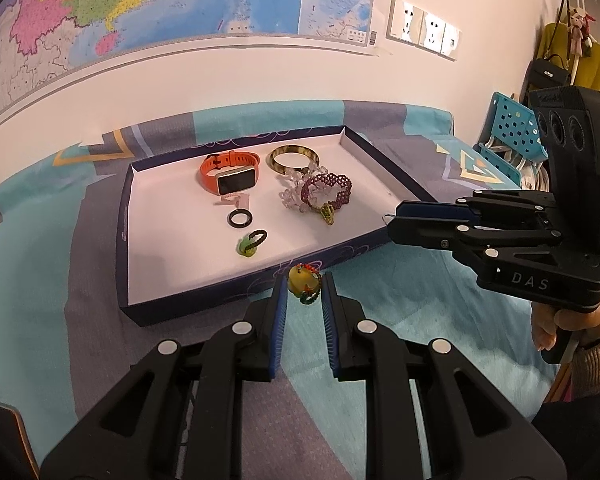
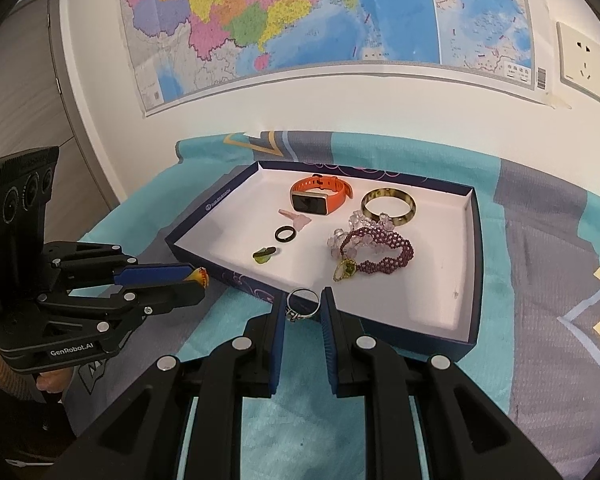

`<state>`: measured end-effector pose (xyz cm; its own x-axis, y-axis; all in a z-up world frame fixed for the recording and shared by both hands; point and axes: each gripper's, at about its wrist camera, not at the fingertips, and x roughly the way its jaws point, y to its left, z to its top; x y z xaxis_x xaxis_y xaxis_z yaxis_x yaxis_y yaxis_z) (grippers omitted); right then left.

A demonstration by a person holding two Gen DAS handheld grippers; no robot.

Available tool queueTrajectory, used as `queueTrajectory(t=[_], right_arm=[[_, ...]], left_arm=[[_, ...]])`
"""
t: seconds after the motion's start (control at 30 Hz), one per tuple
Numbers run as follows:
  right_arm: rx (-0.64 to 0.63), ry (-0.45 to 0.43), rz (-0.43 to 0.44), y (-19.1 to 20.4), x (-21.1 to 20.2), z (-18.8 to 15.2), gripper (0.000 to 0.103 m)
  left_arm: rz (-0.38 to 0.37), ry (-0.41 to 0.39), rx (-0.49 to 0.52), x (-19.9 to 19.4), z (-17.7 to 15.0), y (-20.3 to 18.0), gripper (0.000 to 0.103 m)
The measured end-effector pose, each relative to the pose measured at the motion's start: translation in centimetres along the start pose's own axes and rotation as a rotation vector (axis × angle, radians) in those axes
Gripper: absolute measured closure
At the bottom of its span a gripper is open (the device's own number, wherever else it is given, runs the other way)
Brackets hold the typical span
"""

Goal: Organize jewelry
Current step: 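Carry the yellow pendant and silver ring with both tools over the box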

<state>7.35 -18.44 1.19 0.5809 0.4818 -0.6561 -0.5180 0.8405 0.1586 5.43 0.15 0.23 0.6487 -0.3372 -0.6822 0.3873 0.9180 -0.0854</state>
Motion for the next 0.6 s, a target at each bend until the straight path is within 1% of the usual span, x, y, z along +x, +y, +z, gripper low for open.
queueTrajectory(t=[0.6], right_arm=[[-0.001, -0.002, -0.009, -0.6, 0.8, 1.2, 0.087]], left_arm=[[0.003, -0.003, -0.018, 0.9, 1.3, 0.8, 0.085]])
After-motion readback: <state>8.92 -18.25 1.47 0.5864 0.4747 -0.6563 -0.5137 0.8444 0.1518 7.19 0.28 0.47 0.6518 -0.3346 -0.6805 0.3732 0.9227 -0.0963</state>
